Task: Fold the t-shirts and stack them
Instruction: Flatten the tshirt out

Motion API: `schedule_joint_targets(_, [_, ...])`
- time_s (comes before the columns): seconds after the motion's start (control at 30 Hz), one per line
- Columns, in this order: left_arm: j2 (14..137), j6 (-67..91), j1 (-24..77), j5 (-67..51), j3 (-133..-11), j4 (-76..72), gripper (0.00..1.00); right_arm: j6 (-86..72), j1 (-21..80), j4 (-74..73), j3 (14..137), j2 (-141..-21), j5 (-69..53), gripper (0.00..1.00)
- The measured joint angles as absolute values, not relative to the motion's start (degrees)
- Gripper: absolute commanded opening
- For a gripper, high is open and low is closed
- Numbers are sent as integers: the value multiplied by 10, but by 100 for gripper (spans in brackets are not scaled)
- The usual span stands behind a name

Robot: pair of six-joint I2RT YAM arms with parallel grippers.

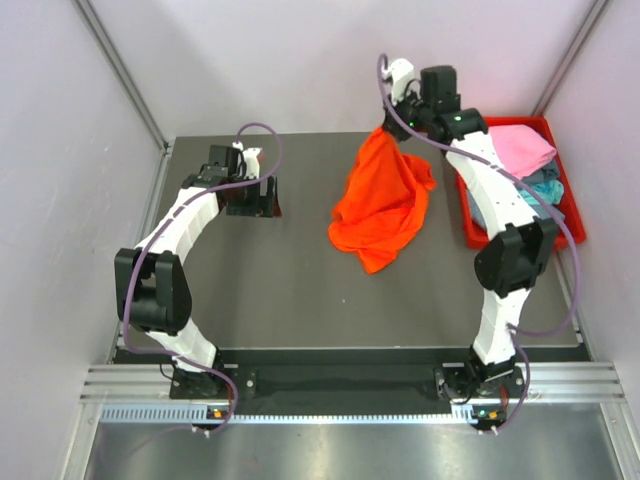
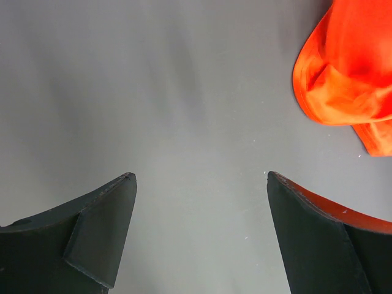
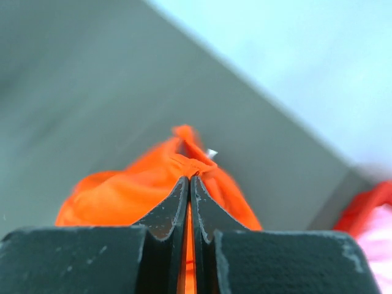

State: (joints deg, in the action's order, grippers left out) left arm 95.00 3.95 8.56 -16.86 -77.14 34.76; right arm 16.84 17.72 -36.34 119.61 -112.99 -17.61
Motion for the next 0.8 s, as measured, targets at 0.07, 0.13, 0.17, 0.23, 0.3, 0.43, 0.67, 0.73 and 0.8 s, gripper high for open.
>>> schedule_joint_targets(0.07, [950,40,86,-169,-772,347,91,164,178,-355,1220,-1107,-176,0])
schedule_joint_targets(0.13, [950,40,86,-169,-773,347,92,163,180,-344,1244,-1090,-177,0])
schedule_joint_targets(0.17, [950,40,86,-168,-774,347,92,163,184,-339,1255,-1083,-177,0])
schedule_joint_targets(0.23, [950,41,86,-167,-778,345,92,162,190,-328,1272,-1070,-176,0])
schedule_joint_targets(0.3, [950,42,86,-163,-779,342,93,158,206,-307,1283,-1055,-176,0])
schedule_joint_targets(0.43, [950,43,86,-152,-779,342,93,144,251,-252,1296,-1030,-172,0])
schedule_joint_targets(0.67, [950,52,86,-172,-779,342,91,147,274,-161,1333,-1015,-139,0])
schedule_joint_targets(0.73, [951,62,89,-186,-775,338,91,161,266,-137,1299,-1000,-125,0])
schedule_joint_targets(0.8, [957,72,95,-200,-772,334,91,168,257,-128,1271,-994,-113,0])
